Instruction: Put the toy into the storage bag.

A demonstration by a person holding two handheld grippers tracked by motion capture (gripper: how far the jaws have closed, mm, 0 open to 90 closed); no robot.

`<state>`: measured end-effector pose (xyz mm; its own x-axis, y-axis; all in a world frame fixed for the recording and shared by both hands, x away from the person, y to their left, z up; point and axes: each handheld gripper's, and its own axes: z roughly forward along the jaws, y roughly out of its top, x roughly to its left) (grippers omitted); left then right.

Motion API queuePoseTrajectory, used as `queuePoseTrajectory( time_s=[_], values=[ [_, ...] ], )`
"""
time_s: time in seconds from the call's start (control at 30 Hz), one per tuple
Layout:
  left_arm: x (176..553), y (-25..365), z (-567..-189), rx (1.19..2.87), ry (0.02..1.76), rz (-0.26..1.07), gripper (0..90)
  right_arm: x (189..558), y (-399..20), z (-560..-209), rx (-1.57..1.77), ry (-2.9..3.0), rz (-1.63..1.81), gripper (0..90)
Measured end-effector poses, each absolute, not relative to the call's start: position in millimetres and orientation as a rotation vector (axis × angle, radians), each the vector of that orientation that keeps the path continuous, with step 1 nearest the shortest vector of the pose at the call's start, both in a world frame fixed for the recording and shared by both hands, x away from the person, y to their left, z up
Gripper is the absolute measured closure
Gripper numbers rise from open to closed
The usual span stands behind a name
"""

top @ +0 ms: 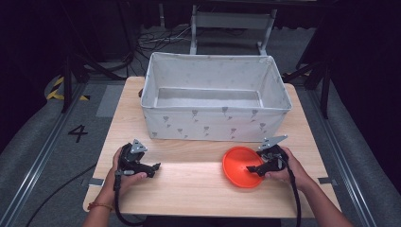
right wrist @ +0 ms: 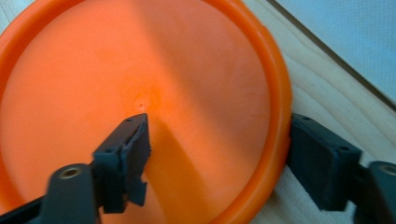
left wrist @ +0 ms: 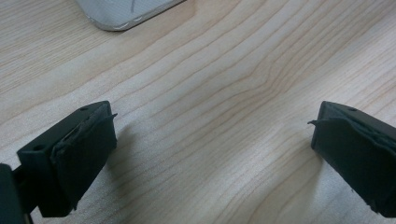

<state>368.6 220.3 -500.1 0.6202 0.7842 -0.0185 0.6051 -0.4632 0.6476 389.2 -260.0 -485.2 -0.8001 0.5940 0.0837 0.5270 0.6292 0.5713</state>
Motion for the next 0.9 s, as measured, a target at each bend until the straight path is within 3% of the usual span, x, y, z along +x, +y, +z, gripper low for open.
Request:
queuePoseTrajectory(
  time_s=[0.07,0.17,0.53,0.9],
  values=[
    [368,220,-500,2.222,1.087,0.376,0.4,393,-261,-483,0.983,2.715,0.91,43.6],
    [368,220,-500,2.219,1.092,0.374,0.5,401,-263,-482,1.021,2.721,0.922,55.3],
    [368,220,-500,2.219,1.092,0.374,0.5,417,-266,-466,1.024,2.791,0.945,75.3],
    [368,220,-500,2.219,1.091,0.374,0.5,402,-257,-435,0.884,2.805,0.991,82.0]
  ],
)
